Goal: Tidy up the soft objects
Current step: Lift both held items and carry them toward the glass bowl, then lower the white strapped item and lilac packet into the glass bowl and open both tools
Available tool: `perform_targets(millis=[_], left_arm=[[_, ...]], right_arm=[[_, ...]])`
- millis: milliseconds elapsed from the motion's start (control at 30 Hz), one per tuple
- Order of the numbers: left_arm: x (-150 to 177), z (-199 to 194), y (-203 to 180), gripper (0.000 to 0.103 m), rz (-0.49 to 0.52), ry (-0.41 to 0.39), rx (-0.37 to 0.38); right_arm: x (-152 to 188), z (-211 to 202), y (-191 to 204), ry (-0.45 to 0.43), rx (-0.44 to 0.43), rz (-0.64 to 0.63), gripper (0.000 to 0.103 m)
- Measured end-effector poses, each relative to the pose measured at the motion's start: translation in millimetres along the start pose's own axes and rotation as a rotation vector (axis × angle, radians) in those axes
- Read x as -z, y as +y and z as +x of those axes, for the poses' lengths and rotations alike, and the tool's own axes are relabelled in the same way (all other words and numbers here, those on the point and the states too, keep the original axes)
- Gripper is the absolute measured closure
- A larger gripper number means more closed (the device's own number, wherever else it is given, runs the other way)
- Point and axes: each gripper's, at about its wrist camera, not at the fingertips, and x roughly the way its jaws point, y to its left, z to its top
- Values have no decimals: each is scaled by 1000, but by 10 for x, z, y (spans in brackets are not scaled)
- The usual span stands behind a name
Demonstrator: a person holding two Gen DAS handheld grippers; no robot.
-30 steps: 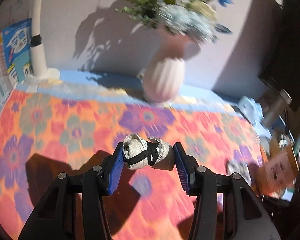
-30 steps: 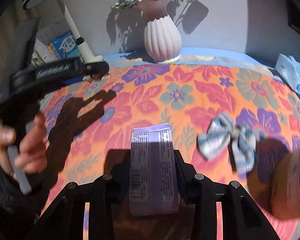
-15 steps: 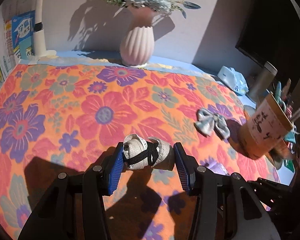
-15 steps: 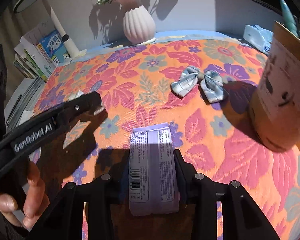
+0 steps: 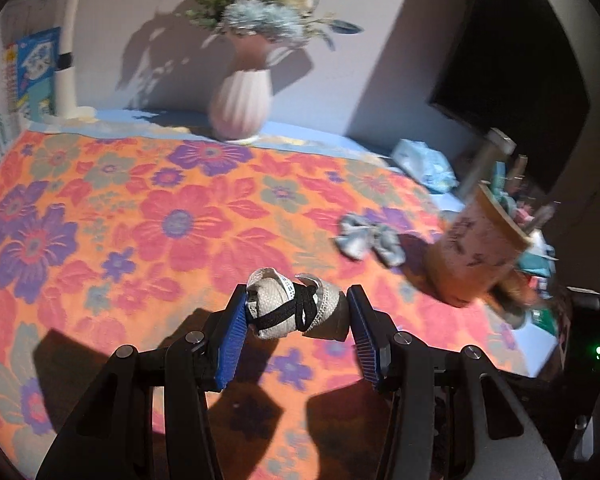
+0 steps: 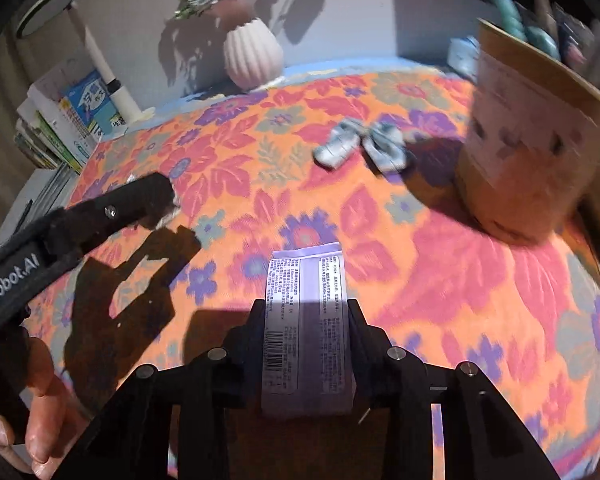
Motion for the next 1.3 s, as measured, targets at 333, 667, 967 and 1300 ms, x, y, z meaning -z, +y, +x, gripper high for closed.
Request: perform_targets(millis=[333,667,967,1300], left_arm=[[59,-187,-921,57,155,-46,174],[46,-355,-1925,57,337,-106,311],[-171,-68,-2556,57,377,-89,361],[-658,608,-3194,57,295,8,334]], right_arm=[[100,-796,-613,-151,134,174,66],[108,-1506,-1168,-303,216,275,66],[38,-1801,-1795,-379,246,378,66],[-413,-1867,-2543,-459,260,487,66]])
